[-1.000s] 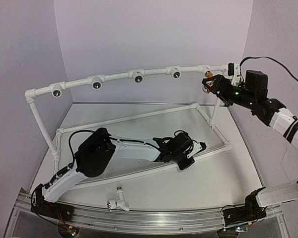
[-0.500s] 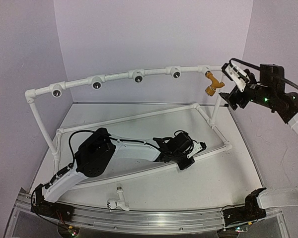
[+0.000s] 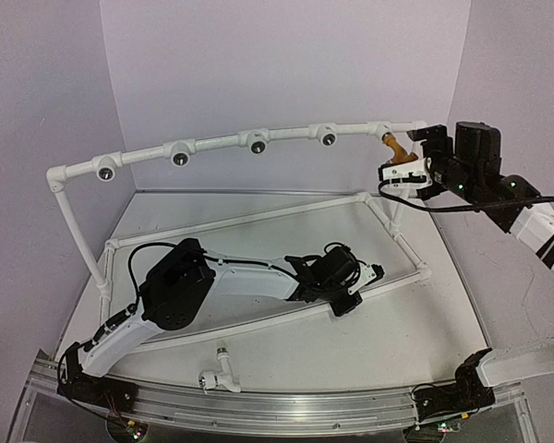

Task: Install the water faucets
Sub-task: Screw the water faucet onto the adaptor.

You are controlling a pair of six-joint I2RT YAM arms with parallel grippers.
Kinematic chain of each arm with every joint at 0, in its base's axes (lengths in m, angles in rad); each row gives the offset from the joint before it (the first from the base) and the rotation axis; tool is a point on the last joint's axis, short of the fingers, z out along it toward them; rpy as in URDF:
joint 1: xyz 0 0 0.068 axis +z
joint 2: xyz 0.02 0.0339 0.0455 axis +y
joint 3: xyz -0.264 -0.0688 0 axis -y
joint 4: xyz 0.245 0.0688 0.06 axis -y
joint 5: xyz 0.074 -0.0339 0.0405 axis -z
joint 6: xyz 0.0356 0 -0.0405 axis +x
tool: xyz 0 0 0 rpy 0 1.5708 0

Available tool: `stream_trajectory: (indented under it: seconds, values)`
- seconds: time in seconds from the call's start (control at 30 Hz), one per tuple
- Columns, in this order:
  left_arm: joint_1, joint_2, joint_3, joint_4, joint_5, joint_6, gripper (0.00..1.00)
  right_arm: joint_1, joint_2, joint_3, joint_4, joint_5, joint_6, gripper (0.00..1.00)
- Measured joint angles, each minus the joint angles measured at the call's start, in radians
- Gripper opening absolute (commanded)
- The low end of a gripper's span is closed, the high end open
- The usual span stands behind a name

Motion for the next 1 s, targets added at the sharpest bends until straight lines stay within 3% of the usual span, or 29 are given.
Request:
stream_trajectory:
  seconds: [0.2, 0.5, 0.77, 1.0]
  values:
    - [0.000, 0.000, 0.000, 0.000, 0.000, 0.000, 0.00, 0.014, 0.055, -0.010, 0.077, 0.067, -0.170, 0.90]
    - [0.000, 0.000, 0.000, 0.000, 0.000, 0.000, 0.00, 0.053, 0.108, -0.038, 0.150, 0.096, -0.223, 0.82]
    - [0.000, 0.000, 0.000, 0.000, 0.000, 0.000, 0.00, 0.065, 0.148, -0.124, 0.293, 0.130, -0.234, 0.60]
    - [0.000, 0.000, 0.000, 0.000, 0.000, -0.001, 0.00, 0.080, 0.161, -0.230, 0.530, 0.140, -0.260, 0.37]
